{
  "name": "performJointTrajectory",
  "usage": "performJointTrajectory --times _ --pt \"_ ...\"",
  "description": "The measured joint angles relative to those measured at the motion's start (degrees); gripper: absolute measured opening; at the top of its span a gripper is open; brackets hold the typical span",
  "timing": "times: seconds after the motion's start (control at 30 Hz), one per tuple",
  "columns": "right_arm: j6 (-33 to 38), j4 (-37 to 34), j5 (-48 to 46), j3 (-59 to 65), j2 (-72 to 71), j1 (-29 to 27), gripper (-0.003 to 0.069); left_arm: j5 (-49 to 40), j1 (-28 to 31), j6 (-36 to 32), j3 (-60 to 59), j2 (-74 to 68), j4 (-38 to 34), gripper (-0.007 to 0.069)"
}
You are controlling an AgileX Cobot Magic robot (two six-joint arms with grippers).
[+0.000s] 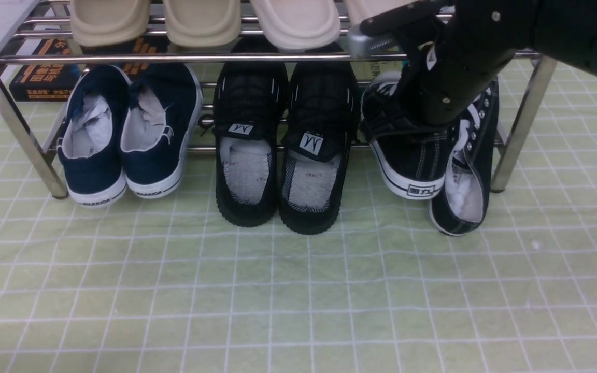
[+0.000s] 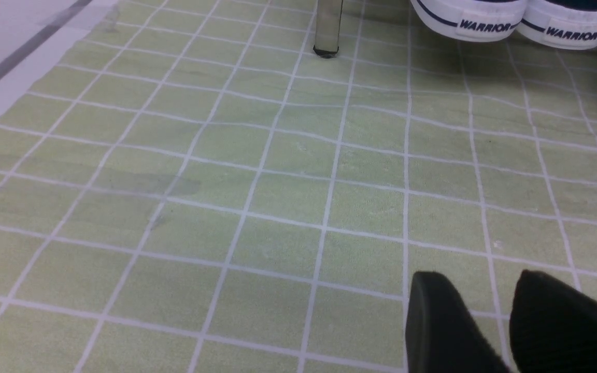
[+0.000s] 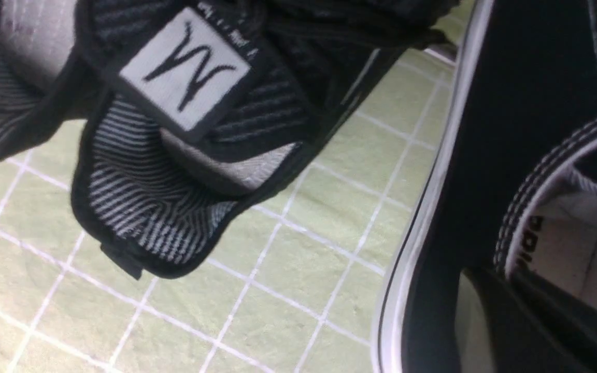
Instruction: Take the shoes off the shelf with your hand from the green coffee tablecloth.
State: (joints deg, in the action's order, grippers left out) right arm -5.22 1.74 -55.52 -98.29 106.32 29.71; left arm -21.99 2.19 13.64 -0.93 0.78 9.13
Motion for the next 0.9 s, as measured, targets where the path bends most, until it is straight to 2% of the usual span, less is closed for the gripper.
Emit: performJointTrajectory --times 0.9 --pt "0.0 -2.4 -8.8 -0.3 -9.8 0.0 0.0024 0.0 0.0 0.0 0.0 0.0 0.0 0.0242"
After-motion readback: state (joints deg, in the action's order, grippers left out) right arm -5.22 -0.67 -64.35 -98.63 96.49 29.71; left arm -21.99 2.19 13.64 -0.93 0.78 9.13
